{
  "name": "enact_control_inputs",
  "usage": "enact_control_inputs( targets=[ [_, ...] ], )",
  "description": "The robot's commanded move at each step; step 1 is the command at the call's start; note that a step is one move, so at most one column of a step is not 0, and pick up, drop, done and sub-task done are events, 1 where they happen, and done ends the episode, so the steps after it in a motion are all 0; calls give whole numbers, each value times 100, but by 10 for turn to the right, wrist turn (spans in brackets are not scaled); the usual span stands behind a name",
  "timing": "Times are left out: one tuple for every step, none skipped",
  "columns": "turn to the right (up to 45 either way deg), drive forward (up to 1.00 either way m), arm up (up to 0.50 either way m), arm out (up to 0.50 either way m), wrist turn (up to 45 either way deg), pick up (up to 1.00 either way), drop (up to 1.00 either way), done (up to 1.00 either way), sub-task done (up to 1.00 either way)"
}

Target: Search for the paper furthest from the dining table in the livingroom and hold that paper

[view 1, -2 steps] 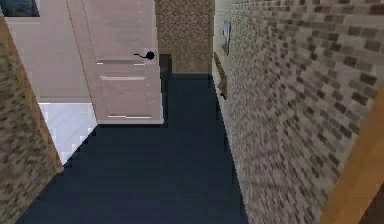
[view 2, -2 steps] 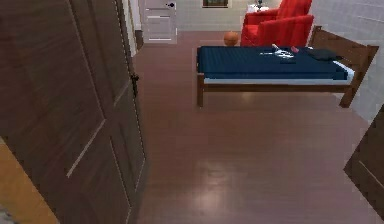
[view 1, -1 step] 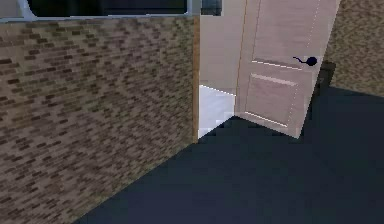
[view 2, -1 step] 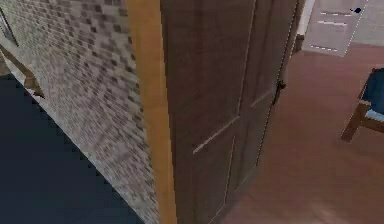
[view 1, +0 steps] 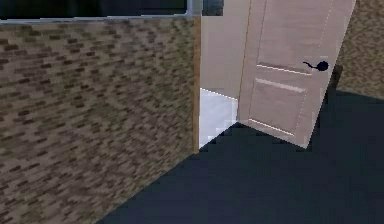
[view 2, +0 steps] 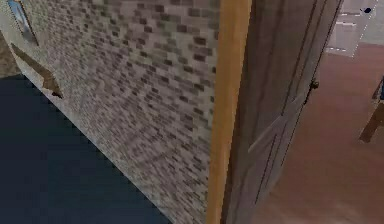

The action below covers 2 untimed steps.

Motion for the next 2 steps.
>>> enact_control_inputs(
  targets=[
    [420,0,0,0,0,0,0,0,0],
    [0,100,0,0,0,0,0,0,0]
  ],
)
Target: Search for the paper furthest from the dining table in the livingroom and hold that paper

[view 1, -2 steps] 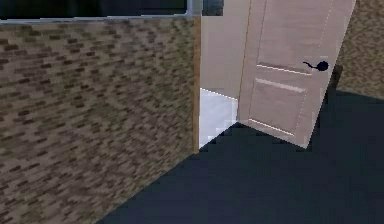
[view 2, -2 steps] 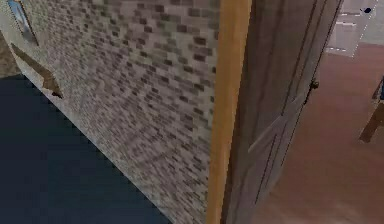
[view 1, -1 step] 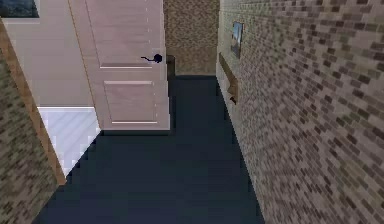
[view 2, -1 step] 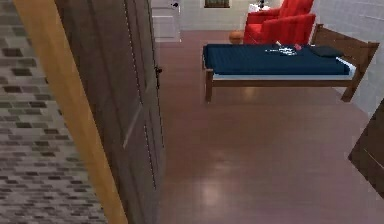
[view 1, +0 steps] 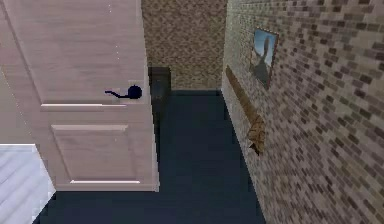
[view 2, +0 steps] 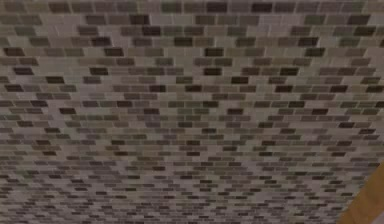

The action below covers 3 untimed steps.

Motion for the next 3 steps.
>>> enact_control_inputs(
  targets=[
    [0,80,0,0,0,0,0,0,0],
    [0,30,0,0,0,0,0,0,0],
    [0,45,0,0,0,0,0,0,0]
  ],
)
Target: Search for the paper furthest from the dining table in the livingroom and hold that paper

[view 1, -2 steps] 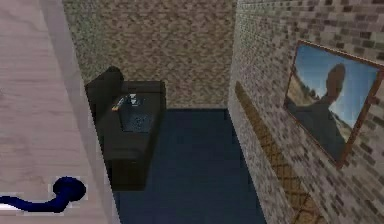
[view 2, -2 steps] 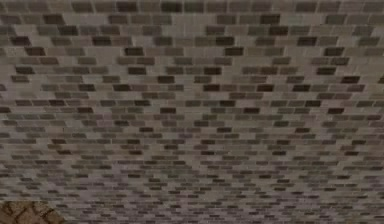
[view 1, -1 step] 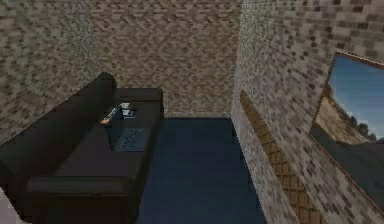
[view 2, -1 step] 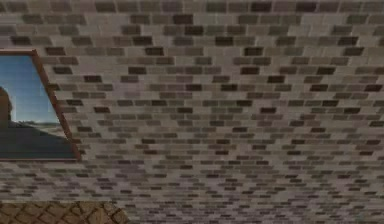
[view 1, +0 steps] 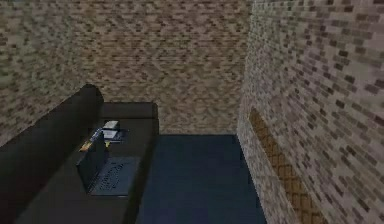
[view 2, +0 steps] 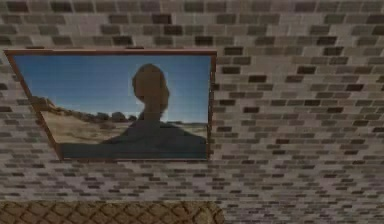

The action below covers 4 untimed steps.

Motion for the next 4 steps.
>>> enact_control_inputs(
  targets=[
    [0,100,0,0,0,0,0,0,0],
    [-300,0,0,0,0,0,0,0,0],
    [0,10,0,0,0,0,0,0,0],
    [-450,0,0,0,0,0,0,0,0]
  ],
)
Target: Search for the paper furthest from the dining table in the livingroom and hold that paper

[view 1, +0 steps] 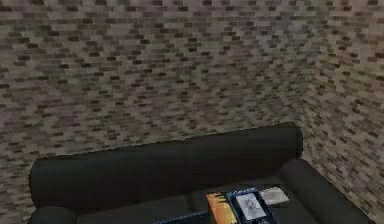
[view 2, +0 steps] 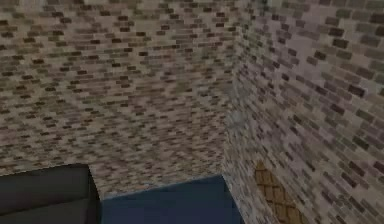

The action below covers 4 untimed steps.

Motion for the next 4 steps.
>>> enact_control_inputs(
  targets=[
    [-450,0,0,0,0,0,0,0,0],
    [-150,0,0,0,0,0,0,0,0],
    [0,0,44,0,0,0,0,0,0],
    [0,0,0,44,0,0,0,0,0]
  ],
)
